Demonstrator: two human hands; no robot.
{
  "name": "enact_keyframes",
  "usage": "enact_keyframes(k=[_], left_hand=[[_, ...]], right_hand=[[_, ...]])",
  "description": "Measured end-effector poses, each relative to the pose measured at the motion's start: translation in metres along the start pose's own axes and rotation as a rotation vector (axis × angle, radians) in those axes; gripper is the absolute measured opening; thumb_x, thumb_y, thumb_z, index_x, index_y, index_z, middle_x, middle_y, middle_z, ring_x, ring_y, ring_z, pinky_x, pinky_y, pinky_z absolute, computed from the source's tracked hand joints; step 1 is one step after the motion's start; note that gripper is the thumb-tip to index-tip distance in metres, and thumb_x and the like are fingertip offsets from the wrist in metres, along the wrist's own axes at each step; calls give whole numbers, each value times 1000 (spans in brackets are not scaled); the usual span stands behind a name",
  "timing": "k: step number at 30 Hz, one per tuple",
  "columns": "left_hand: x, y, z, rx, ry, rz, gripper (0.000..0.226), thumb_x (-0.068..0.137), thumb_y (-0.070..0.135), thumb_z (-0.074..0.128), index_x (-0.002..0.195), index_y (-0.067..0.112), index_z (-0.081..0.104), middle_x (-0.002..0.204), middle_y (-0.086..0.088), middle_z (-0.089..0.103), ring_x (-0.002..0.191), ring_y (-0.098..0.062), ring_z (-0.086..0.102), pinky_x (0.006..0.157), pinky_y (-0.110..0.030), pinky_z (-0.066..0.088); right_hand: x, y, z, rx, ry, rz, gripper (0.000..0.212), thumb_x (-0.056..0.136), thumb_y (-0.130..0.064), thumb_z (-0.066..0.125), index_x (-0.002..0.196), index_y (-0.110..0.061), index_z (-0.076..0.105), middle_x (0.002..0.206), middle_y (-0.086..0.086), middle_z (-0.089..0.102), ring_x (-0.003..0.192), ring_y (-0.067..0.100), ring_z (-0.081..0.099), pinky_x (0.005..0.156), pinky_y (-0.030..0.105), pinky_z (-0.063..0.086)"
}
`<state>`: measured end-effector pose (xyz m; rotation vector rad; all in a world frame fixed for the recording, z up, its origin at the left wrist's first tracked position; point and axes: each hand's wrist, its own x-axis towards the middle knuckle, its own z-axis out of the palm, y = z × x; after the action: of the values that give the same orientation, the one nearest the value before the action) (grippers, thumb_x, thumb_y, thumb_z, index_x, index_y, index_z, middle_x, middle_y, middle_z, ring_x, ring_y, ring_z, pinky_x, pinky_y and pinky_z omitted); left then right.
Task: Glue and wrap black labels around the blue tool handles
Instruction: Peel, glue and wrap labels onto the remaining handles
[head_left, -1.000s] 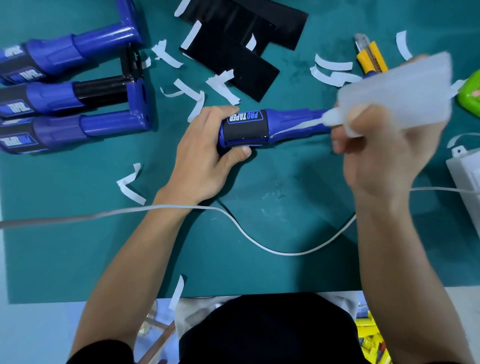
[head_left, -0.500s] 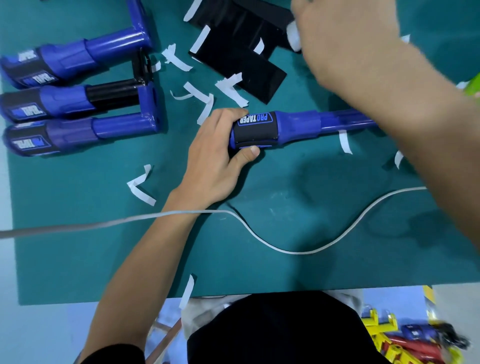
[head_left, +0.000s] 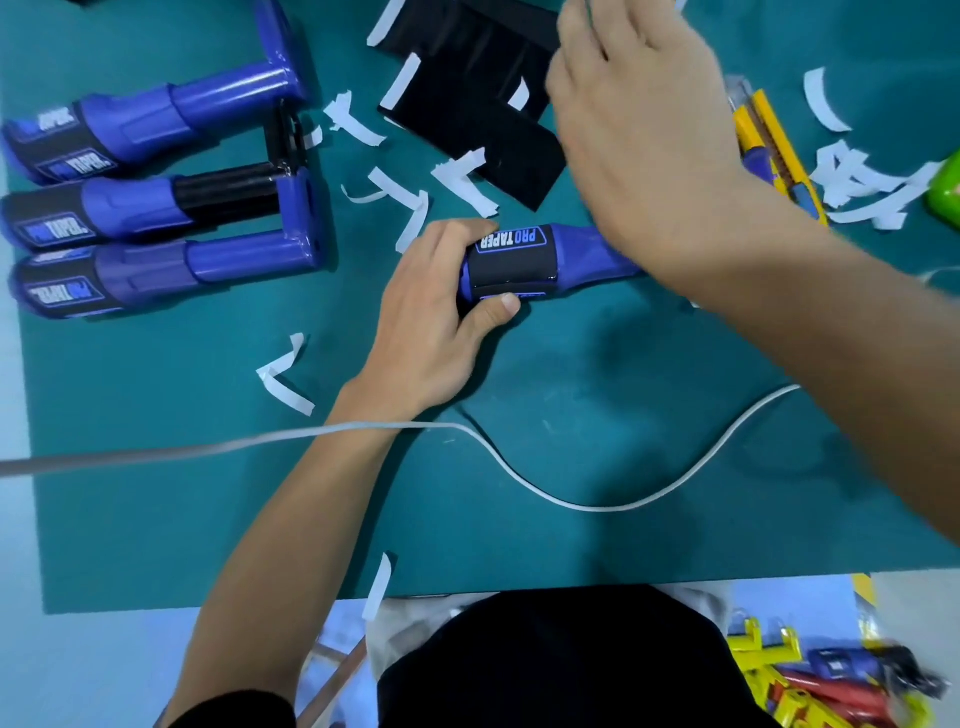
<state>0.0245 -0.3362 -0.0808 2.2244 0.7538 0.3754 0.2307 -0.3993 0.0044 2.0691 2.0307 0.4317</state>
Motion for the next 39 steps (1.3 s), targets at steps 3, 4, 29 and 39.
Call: enact_keyframes(k=[3,4,29,39], left_hand=[[0,-1,1,-5,-9,-3,50,95,38,71,133,10,55,122,-1,60,107,-17,53,94,-16,37],[0,0,1,-5,-6,-3,51,95,38,71,134,9,55,123,-1,60,108,-16,52,95,-14,36],[-1,-1,2,5,15,5,50,95,37,72,135,11,55,124,8,55,107,-9,49,95,-13,35],[-1,1,4,-12,35,24,45,99,37,70,134,11,57,124,10,52,109,-10,49,95,-13,34]], right_hand=[[-16,-15,-15,418,147,226,24,82,1,46,100,-3,61,98,18,60,99,38,53,90,48,38],[-31,-21,-17,593,209,298,14,82,-3,56,94,-4,63,93,15,62,92,37,53,83,47,39],[-73,-79,39,931,462,485,14,83,1,79,73,-1,71,73,10,65,72,34,56,71,39,48],[-69,-84,46,887,494,475,19,84,3,77,70,2,63,74,14,61,71,35,53,71,38,43]])
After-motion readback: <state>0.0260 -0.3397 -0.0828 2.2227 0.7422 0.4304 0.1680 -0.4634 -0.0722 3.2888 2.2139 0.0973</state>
